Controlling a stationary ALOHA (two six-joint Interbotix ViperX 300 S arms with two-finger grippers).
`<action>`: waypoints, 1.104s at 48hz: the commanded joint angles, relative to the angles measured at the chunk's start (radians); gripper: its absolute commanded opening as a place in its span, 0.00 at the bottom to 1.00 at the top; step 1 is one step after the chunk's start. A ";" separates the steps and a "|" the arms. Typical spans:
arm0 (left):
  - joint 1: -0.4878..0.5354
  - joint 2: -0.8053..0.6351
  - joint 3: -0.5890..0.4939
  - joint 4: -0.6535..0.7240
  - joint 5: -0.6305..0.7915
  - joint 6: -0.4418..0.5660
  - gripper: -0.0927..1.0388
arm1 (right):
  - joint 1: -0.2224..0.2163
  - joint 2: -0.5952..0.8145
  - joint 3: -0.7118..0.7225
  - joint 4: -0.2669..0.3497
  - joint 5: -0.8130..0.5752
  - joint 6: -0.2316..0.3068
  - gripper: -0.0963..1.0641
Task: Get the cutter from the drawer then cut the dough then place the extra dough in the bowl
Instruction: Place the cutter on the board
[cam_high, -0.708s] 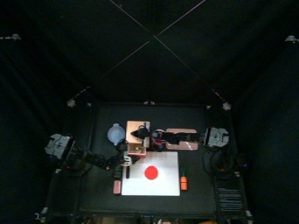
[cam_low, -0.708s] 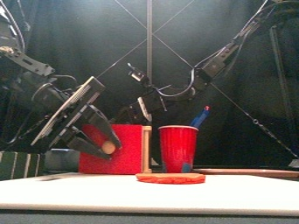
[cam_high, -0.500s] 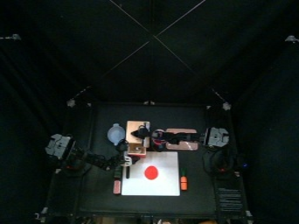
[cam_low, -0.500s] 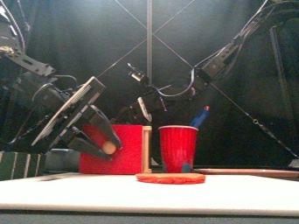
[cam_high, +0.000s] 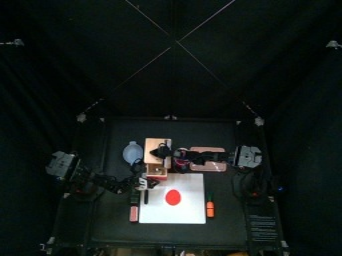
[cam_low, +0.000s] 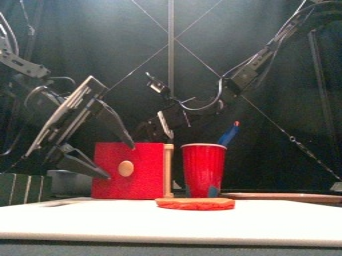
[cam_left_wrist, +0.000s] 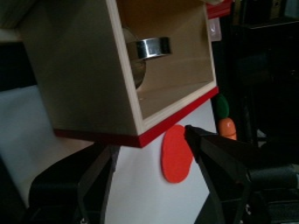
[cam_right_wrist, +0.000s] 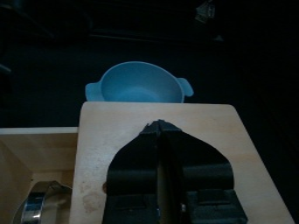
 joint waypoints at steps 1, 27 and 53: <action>-0.002 -0.172 0.057 0.051 0.026 0.009 0.91 | -0.014 -0.029 -0.032 0.003 0.012 0.008 0.02; 0.298 -0.420 0.172 0.724 -0.172 0.370 0.90 | 0.114 -0.245 0.003 0.103 0.256 0.020 0.03; 0.336 -0.420 0.173 0.856 -0.175 0.410 0.90 | 0.198 -0.290 0.046 0.146 0.548 0.021 0.71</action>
